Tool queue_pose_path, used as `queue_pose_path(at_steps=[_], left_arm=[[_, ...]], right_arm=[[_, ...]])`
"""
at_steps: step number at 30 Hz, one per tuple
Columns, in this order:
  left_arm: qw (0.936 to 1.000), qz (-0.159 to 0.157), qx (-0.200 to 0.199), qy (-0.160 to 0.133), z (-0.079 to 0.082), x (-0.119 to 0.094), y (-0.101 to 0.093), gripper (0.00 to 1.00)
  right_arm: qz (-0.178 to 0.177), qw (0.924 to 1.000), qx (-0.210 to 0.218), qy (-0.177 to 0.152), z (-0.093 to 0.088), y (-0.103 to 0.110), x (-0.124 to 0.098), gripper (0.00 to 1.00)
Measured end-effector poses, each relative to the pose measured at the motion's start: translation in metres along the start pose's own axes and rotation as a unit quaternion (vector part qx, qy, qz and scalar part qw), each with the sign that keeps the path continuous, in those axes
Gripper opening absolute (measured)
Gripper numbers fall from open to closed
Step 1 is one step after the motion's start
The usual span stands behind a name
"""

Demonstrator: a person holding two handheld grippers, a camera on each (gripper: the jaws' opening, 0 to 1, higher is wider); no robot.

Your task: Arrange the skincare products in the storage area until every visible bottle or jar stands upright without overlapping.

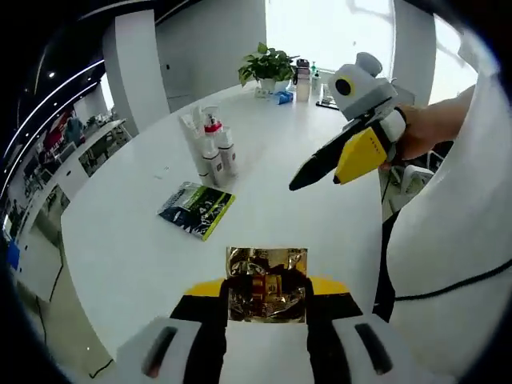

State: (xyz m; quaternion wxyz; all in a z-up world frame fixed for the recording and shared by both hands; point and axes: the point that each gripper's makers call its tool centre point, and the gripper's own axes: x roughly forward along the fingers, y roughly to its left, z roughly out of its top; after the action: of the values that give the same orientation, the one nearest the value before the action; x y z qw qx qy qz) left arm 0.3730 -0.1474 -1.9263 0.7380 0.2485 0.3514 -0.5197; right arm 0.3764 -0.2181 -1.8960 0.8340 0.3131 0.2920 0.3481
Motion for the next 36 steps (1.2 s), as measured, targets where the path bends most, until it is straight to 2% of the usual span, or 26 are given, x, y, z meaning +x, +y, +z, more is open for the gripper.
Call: queue_pose_path(at_steps=[11, 16, 21, 29, 34, 36], left_arm=[[0.9978, -0.025, 0.060, -0.011, 0.032, 0.009, -0.039, 0.39], [0.9957, -0.027, 0.088, -0.007, 0.039, 0.012, -0.048, 0.39], [0.9932, -0.033, 0.112, -0.003, 0.044, 0.013, -0.058, 0.39], [0.9908, -0.033, 0.131, 0.002, 0.046, 0.013, -0.063, 0.39], [0.9913, -0.037, 0.126, 0.000, 0.045, 0.012, -0.064, 0.39], [0.9919, -0.039, 0.121, -0.004, 0.046, 0.011, -0.064, 0.39]], right_arm=[[0.009, 0.9990, 0.014, 0.042, -0.021, 0.008, 0.006, 0.30], [0.002, 0.9980, 0.021, 0.059, -0.029, 0.007, 0.007, 0.25], [-0.001, 0.9973, 0.025, 0.068, -0.033, 0.007, 0.006, 0.19], [0.009, 0.9951, 0.046, 0.087, -0.039, 0.012, 0.005, 0.02], [0.016, 0.9944, 0.048, 0.093, -0.040, 0.015, 0.004, 0.00], [0.016, 0.9948, 0.035, 0.094, -0.039, 0.016, 0.003, 0.00]])
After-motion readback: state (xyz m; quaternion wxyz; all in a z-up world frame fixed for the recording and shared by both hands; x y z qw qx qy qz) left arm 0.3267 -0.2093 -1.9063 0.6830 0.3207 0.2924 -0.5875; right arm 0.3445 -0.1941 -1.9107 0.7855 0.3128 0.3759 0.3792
